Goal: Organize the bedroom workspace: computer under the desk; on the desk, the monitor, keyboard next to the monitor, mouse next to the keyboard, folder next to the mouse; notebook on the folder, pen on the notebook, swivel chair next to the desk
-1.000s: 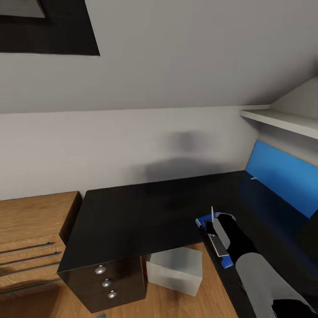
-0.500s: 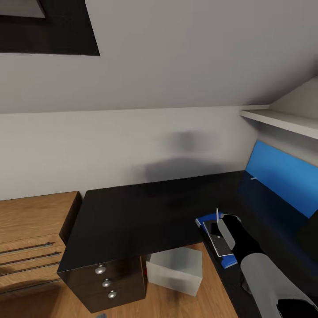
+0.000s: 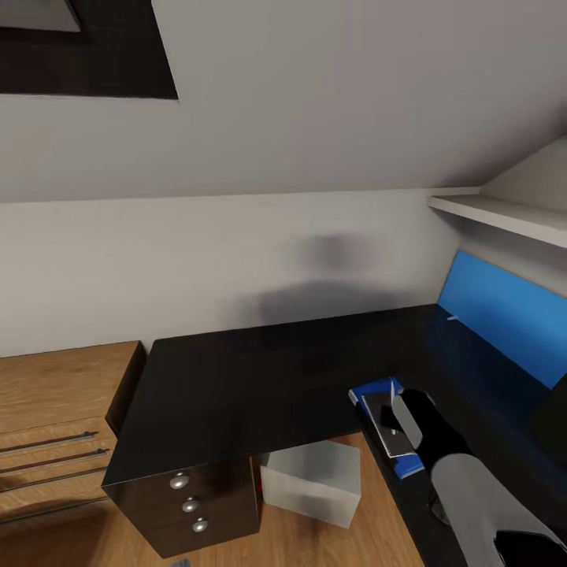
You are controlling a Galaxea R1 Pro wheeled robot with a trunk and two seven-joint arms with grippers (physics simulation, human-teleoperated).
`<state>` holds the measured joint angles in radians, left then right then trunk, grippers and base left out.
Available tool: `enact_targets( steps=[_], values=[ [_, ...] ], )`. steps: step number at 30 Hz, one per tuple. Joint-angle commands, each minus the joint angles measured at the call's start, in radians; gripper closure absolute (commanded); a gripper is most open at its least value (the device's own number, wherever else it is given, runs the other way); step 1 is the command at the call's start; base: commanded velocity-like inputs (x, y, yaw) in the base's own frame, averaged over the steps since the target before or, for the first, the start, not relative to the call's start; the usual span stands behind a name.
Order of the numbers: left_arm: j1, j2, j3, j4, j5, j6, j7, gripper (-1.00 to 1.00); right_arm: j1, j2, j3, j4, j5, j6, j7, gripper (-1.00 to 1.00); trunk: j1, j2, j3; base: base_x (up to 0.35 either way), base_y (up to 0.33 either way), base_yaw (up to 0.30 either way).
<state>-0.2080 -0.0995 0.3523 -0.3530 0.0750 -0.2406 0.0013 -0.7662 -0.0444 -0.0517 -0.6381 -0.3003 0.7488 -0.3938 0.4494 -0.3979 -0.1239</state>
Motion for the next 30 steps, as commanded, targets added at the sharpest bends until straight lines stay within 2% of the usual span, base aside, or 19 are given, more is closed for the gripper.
enact_targets(
  steps=[1,10,30],
  values=[
    [-0.001,0.000,0.000,0.000,0.008,-0.003,0.000,-1.00,-0.001,-0.001,-0.013,0.005,-0.011,0.002,-0.008,1.00,0.001,-0.002,-0.002,0.000,0.000,0.000],
    [-0.001,0.001,0.000,0.000,0.008,-0.003,0.000,-1.00,-0.001,-0.025,-0.033,0.016,-0.010,0.001,-0.006,1.00,0.001,-0.002,-0.002,0.000,0.000,0.000],
    [-0.001,0.003,0.000,0.000,0.008,-0.003,0.000,-1.00,-0.001,-0.039,-0.036,0.017,-0.010,0.000,-0.007,1.00,0.001,-0.002,-0.002,0.017,-0.011,0.000]
  ],
)
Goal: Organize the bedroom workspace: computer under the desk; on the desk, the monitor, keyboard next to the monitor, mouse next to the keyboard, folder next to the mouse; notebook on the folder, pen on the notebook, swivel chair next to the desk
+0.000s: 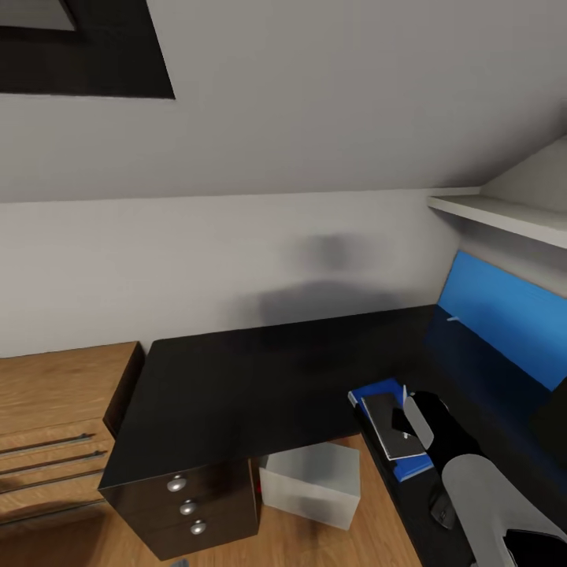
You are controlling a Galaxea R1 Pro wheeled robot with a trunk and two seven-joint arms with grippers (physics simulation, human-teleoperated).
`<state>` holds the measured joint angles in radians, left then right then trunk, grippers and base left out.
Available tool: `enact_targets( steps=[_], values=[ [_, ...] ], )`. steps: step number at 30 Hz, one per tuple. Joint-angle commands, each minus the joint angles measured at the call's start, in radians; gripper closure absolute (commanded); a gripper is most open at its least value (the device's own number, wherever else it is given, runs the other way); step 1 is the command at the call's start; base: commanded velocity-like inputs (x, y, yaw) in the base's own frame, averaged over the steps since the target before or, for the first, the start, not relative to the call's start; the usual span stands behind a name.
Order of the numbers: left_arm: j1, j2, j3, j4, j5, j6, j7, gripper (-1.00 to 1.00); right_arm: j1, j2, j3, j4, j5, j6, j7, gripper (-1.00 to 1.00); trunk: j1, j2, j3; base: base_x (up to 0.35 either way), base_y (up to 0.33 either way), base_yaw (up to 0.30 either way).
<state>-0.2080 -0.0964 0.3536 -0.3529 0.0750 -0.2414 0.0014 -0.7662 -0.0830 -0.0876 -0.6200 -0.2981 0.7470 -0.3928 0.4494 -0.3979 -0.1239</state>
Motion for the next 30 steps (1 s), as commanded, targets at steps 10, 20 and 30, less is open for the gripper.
enact_targets(
  steps=[10,20,30],
  values=[
    [-0.001,0.000,-0.001,0.000,0.008,-0.002,0.000,-1.00,0.000,-0.001,0.001,-0.001,-0.011,0.003,-0.008,1.00,0.001,-0.002,-0.002,0.008,-0.005,0.000],
    [-0.001,0.000,0.000,0.000,0.008,-0.002,0.001,-1.00,0.000,-0.001,0.002,0.000,-0.010,0.003,-0.005,1.00,0.001,-0.002,-0.002,0.000,0.000,0.000],
    [-0.001,0.000,-0.001,0.000,0.006,-0.003,-0.002,-1.00,0.000,0.000,0.004,0.000,-0.011,0.003,-0.003,1.00,0.001,-0.002,-0.002,0.000,0.000,0.000]
  ],
)
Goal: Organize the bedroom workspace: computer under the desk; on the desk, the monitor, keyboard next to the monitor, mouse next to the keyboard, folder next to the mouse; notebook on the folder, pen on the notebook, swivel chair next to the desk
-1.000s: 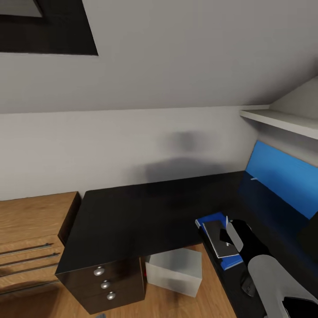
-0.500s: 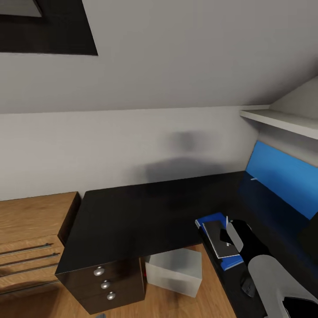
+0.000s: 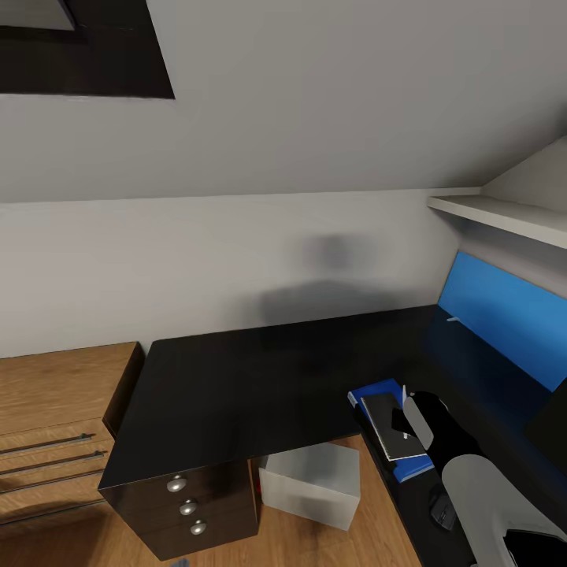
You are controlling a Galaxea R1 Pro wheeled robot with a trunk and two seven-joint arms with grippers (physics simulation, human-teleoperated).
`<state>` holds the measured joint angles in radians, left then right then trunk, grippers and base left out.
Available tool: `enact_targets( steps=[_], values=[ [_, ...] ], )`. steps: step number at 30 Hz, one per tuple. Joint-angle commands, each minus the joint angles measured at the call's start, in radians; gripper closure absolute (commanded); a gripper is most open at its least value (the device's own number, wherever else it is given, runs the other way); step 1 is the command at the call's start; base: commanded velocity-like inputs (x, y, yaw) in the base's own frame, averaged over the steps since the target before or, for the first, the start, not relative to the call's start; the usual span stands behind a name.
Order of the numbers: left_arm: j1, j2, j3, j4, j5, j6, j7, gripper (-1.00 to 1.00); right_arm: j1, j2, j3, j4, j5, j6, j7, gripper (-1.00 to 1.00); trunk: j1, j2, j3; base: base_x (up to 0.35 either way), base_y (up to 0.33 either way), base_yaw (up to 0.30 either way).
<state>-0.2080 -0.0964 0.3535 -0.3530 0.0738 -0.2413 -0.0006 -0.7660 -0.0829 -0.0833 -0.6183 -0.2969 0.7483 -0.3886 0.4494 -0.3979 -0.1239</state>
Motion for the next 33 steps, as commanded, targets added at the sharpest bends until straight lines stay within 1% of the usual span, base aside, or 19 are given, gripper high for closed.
enact_targets(
  steps=[1,24,33],
  values=[
    [-0.001,0.000,-0.001,0.000,0.008,-0.003,0.000,-1.00,-0.001,0.000,0.000,-0.001,-0.012,0.002,-0.008,1.00,0.001,-0.002,-0.002,0.000,0.000,0.000],
    [-0.001,-0.002,-0.002,0.000,0.007,-0.003,0.002,-1.00,0.000,0.001,0.007,-0.002,-0.011,0.000,-0.005,1.00,0.001,-0.002,-0.002,0.000,0.000,0.000],
    [-0.001,-0.002,-0.002,0.000,0.007,-0.003,0.002,-1.00,0.000,-0.001,0.067,-0.003,-0.010,0.000,-0.004,1.00,0.001,-0.002,-0.002,0.000,0.000,0.000]
  ],
)
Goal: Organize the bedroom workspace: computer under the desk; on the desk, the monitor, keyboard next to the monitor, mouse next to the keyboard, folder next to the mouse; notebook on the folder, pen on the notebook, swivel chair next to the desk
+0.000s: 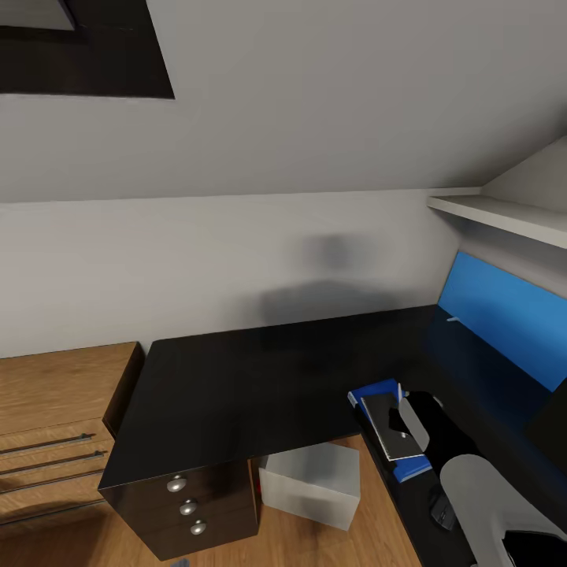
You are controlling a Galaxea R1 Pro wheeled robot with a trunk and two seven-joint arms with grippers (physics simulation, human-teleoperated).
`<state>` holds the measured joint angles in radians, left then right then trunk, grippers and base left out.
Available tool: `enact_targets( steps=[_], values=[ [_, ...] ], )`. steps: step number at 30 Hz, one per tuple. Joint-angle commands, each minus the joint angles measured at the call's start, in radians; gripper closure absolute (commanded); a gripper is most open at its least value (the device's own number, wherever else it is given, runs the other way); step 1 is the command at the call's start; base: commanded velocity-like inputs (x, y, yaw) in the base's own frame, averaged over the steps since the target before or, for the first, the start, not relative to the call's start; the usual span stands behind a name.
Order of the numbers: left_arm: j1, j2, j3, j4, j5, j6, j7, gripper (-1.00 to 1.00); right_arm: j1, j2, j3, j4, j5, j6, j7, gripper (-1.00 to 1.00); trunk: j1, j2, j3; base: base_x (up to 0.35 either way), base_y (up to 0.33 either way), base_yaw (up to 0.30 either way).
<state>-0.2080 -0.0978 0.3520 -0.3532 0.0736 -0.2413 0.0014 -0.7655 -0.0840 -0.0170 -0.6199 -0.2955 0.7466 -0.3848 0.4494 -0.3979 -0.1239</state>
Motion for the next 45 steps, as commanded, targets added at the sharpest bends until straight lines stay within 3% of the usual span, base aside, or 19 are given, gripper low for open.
enact_targets(
  steps=[1,23,33,45],
  values=[
    [-0.001,0.000,-0.001,0.000,0.008,-0.003,0.000,-1.00,-0.001,0.000,0.004,-0.001,-0.011,0.002,-0.007,1.00,0.001,-0.002,-0.002,0.000,0.000,0.000],
    [-0.001,0.000,-0.001,0.000,0.009,-0.003,0.000,-1.00,-0.001,-0.001,0.020,-0.001,-0.011,0.002,-0.006,1.00,0.001,-0.002,-0.002,0.000,0.000,0.000],
    [-0.001,0.000,-0.001,0.000,0.008,-0.003,0.000,-1.00,-0.001,-0.001,0.020,0.000,-0.012,0.002,-0.006,1.00,0.039,-0.072,-0.033,0.000,0.000,0.000],
    [-0.001,0.000,-0.001,0.000,0.008,-0.003,0.000,-1.00,-0.001,-0.001,0.020,0.000,-0.013,0.002,-0.006,1.00,0.047,-0.086,-0.040,0.000,0.000,0.000]
  ],
)
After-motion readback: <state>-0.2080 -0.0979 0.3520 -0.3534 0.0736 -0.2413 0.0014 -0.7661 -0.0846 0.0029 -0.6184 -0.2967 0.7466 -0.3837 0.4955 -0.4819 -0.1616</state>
